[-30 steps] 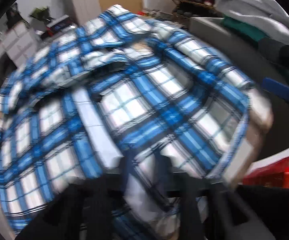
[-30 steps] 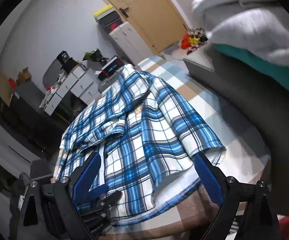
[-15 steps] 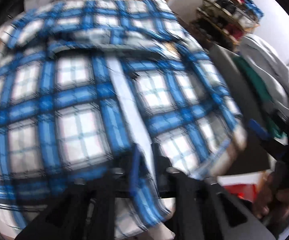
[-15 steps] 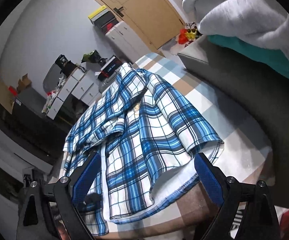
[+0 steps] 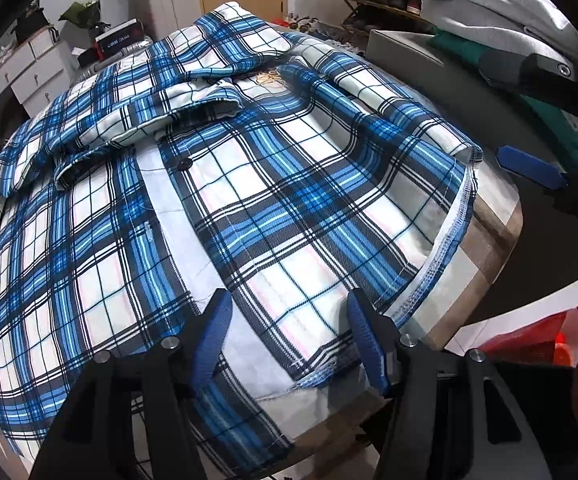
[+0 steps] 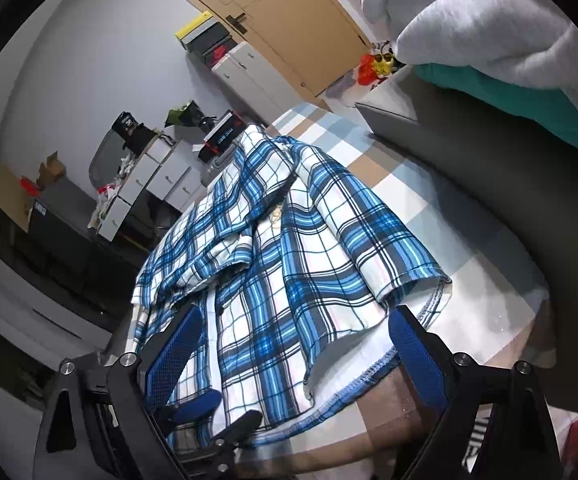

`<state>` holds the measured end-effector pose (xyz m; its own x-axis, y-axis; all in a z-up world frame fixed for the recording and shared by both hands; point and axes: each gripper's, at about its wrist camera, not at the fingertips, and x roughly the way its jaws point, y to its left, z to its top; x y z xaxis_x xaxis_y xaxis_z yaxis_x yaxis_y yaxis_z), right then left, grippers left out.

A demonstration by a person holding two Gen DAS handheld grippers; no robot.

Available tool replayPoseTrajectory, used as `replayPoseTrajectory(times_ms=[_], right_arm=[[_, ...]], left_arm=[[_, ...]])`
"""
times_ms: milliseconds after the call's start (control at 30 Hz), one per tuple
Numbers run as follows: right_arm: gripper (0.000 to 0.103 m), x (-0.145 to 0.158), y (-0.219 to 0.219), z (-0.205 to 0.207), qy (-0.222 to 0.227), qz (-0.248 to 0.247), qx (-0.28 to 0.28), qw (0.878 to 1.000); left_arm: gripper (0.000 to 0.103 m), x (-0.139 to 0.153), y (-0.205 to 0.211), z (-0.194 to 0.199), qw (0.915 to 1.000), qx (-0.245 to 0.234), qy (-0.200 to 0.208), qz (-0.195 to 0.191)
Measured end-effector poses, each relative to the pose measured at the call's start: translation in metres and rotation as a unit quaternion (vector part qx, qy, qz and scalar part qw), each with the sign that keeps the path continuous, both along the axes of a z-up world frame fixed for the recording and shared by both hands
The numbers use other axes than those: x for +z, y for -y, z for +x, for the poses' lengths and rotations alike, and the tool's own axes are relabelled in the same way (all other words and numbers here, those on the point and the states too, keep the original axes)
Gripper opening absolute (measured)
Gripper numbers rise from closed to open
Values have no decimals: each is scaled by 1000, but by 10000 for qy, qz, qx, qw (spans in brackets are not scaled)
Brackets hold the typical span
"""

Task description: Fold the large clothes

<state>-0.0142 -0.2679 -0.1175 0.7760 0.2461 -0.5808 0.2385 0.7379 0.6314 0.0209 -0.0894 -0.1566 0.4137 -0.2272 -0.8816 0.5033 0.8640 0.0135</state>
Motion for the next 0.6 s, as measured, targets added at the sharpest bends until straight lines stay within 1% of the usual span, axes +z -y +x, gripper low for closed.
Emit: replayPoseTrajectory(times_ms=[33, 100, 133, 167, 200, 233, 267, 433, 533, 600], right_arm=[[95, 0, 0, 0, -10, -11, -3, 10000], [95, 1, 0, -1, 1, -21, -5, 10000], [95, 1, 0, -1, 8, -17, -11, 10000], [95, 1, 0, -2, 8, -12, -26, 10000], [95, 1, 1, -3, 7, 3, -37, 10000], [95, 0, 2, -3, 4, 17, -46, 10000], [95, 0, 3, -3, -4, 42, -61, 10000], [95, -3, 6, -3, -64, 118, -87, 9999], [95, -5, 6, -2, -131, 113, -69, 9998], [95, -8, 5, 0, -212, 121, -52, 9997]], left_arm=[[49, 0, 0, 1, 10000, 25, -14, -18], [30, 4, -1, 3, 10000, -3, 21, 0], [9, 5, -2, 4, 10000, 10, 24, 7], [6, 6, -2, 6, 10000, 4, -33, 9], [5, 5, -2, 9, 10000, -19, -74, -13], [3, 8, -8, 3, 9999, 7, -112, -47], [2, 9, -13, 5, 9998, 45, -164, -51], [2, 10, -38, 11, 9993, 313, -216, -38], [2, 11, -53, 17, 9978, 462, -371, -313], [2, 15, -58, 14, 9976, 429, -364, -394]])
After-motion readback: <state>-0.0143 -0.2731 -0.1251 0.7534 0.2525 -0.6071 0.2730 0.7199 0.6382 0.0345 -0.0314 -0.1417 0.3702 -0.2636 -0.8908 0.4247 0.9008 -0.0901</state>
